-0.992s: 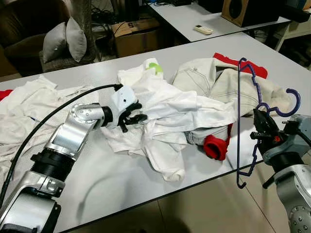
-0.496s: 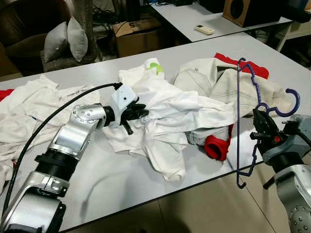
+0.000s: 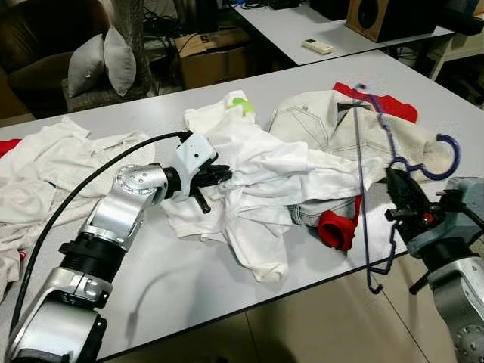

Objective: Hang hanger

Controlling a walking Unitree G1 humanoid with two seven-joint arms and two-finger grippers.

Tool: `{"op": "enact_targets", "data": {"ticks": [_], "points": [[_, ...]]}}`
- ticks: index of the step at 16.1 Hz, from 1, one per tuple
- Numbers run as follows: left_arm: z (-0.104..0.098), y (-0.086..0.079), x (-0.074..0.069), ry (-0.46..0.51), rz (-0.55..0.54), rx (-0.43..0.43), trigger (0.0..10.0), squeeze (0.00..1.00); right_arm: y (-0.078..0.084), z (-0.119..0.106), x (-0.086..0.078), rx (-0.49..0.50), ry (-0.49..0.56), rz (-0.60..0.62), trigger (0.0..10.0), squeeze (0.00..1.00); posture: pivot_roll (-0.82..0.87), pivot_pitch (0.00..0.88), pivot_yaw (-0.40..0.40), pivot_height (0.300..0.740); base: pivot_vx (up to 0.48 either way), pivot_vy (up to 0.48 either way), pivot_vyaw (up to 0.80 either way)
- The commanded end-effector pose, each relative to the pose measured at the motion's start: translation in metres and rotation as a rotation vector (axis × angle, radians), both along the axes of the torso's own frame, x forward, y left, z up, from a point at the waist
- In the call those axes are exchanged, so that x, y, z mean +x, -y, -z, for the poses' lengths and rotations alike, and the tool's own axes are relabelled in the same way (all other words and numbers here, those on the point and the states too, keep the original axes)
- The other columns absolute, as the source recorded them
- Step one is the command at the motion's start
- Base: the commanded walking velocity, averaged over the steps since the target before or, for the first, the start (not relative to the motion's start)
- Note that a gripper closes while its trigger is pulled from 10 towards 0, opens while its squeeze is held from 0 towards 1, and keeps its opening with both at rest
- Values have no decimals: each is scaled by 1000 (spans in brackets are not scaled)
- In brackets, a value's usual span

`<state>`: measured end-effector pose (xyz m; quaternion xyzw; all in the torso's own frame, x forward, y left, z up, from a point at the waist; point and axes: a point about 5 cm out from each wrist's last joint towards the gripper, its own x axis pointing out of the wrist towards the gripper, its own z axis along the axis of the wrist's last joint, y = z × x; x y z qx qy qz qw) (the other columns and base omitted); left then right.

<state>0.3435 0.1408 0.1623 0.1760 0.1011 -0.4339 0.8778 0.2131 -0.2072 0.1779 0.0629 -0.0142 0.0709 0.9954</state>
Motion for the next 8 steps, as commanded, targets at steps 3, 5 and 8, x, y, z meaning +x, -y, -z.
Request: {"op": "enact_targets", "data": {"ticks": [3,5,8], "points": [[-34,0,10,8,-57,-233,0,0,-13,-11,-11,18,27,-191,10000,0,-78,0,90,740,0,0,0],[-82,0,19,-32,-88,-618,0,0,-30,-10,-35,33,-28,-462,10000,0,-80,0,94,740,0,0,0],[-98,-5,22,-67,-96,-768,0,0,-38,-8,-48,54,-69,-578,10000,0,-81,0,97,740,0,0,0]]}}
